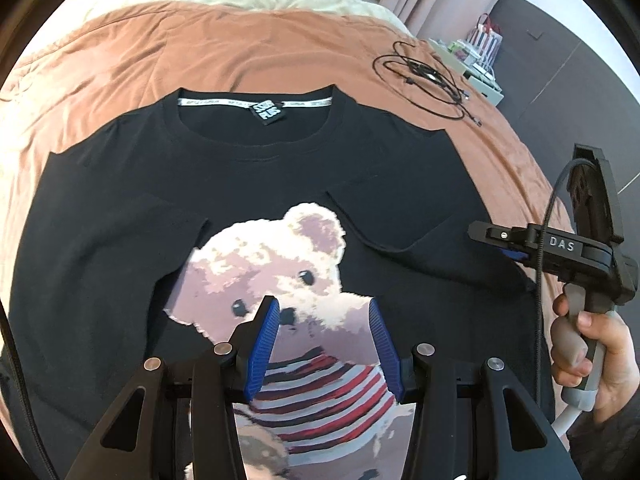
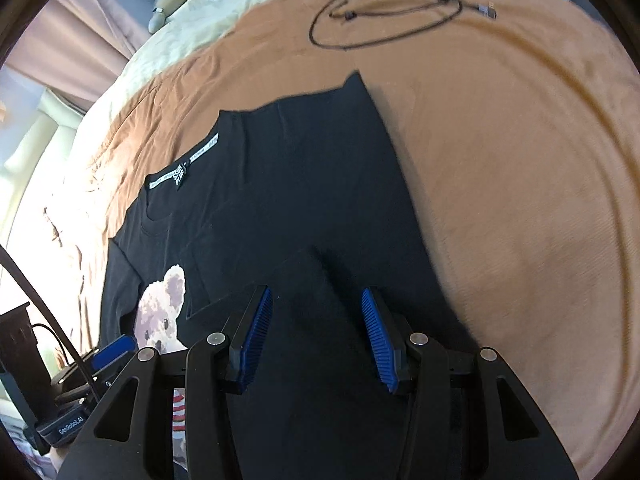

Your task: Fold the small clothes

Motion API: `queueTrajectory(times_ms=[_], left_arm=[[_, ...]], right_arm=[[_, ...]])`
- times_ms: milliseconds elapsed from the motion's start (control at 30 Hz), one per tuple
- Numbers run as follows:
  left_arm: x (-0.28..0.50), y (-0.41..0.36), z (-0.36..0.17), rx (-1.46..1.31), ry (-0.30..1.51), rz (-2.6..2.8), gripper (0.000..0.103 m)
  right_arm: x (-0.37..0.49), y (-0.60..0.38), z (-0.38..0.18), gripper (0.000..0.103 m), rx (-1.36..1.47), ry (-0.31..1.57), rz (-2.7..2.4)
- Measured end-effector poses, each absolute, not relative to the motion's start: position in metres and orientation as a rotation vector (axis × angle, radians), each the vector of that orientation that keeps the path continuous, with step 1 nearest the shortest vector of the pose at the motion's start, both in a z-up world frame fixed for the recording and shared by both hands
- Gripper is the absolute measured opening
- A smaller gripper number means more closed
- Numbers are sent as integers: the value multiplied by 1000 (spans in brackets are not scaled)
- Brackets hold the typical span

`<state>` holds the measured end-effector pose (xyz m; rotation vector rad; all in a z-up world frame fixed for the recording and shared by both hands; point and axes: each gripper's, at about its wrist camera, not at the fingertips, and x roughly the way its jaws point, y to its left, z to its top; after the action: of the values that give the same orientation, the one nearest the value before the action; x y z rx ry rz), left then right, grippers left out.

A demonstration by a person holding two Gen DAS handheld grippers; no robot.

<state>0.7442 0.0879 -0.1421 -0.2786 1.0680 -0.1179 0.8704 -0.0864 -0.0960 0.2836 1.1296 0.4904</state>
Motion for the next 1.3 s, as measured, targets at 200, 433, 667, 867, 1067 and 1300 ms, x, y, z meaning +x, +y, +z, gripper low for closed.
queueTrajectory(times_ms=[200, 433, 667, 867, 1067, 1300], left_arm=[[733, 104, -137, -301, 1059, -88, 49], [707, 117, -123, -326, 1052, -70, 49], [669, 135, -107, -320, 1045, -32, 49], [630, 148, -95, -319, 1042, -18, 50], [575, 168, -75, -335, 977, 24, 83], [508, 187, -62, -345, 914, 72, 86]], right_arm=[[853, -90, -100, 45, 374, 1159, 620], [826, -97, -117, 45, 414, 1224, 656], [793, -111, -103, 45, 407, 1222, 663], [749, -125, -74, 45, 324, 1143, 601], [693, -125, -48, 45, 218, 1055, 543], [631, -134, -28, 45, 150, 967, 457]])
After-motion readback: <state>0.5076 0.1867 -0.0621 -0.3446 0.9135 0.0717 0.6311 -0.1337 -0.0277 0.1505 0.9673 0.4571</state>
